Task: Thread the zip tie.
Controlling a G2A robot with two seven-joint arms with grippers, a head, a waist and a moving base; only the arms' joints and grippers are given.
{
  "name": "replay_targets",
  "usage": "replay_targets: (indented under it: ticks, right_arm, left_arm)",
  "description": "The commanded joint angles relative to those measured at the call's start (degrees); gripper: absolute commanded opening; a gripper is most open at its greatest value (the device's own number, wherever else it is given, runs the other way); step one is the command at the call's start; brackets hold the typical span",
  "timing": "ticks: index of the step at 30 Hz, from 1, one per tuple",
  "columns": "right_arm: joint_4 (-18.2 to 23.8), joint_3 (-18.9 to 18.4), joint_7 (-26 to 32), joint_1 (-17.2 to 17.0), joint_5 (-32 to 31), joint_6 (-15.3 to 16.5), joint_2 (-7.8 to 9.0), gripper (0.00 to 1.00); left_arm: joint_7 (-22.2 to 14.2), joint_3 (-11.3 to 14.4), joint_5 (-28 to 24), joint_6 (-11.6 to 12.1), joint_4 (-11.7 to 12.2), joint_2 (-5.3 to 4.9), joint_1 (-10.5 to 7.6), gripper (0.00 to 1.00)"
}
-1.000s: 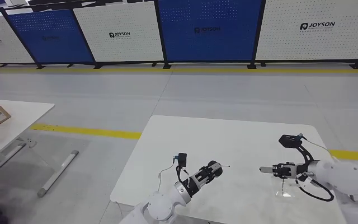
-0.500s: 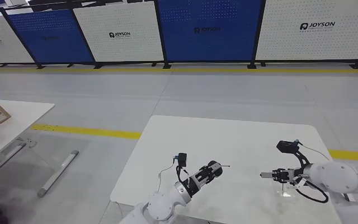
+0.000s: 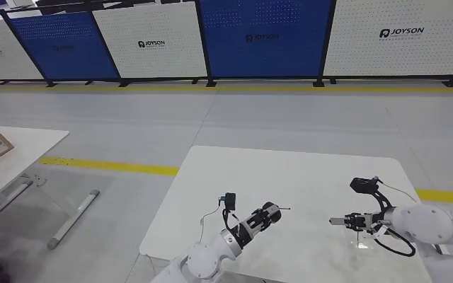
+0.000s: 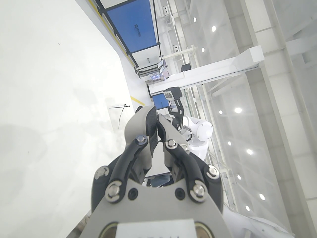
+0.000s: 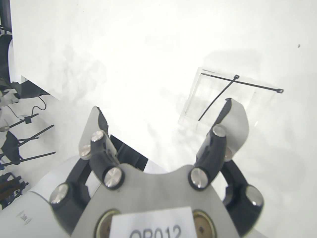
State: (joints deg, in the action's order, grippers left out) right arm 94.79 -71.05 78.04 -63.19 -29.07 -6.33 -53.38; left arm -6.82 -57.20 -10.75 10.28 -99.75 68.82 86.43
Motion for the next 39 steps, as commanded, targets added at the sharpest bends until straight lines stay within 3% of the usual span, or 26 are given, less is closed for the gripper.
replay_targets:
  ticks: [1,3,12,16,21,25,35,39]
  right_arm:
    - [0.00,0.00,0.00,0.00,0.00,0.00,0.00,1.00]
    - [0.00,0.00,0.00,0.00,0.00,0.00,0.00,1.00]
    - [0.03,0.03,-0.43,-0.13,0.02,0.16,-0.01,1.00]
    - [1.46,-0.86,-2.60,-2.58,-0.40,1.77,0.32,1.00]
    - [6.14,-5.48,-2.67,-7.71,-0.58,3.37,1.42,1.00]
    - [6.96,-8.08,-0.29,-9.06,-1.48,1.36,2.04,1.00]
    - [6.47,-7.92,-0.57,-9.13,-1.22,0.68,2.02,1.00]
    - [5.99,-7.69,0.62,-8.01,-0.61,-3.54,1.98,1.00]
  left_arm:
    - [4.54,0.82,3.67,0.29,-0.07,0.29,-0.18,0.00]
    - [6.26,2.15,4.96,0.51,-0.15,0.65,-0.54,0.00]
    - [6.26,2.15,4.96,0.51,-0.15,0.65,-0.54,0.00]
    - [6.26,2.15,4.96,0.51,-0.15,0.65,-0.54,0.00]
    - [6.26,2.15,4.96,0.51,-0.15,0.65,-0.54,0.00]
    - [6.26,2.15,4.96,0.51,-0.15,0.65,-0.54,0.00]
    - [6.26,2.15,4.96,0.51,-0.15,0.65,-0.54,0.00]
    - [6.26,2.15,4.96,0.51,-0.15,0.65,-0.54,0.00]
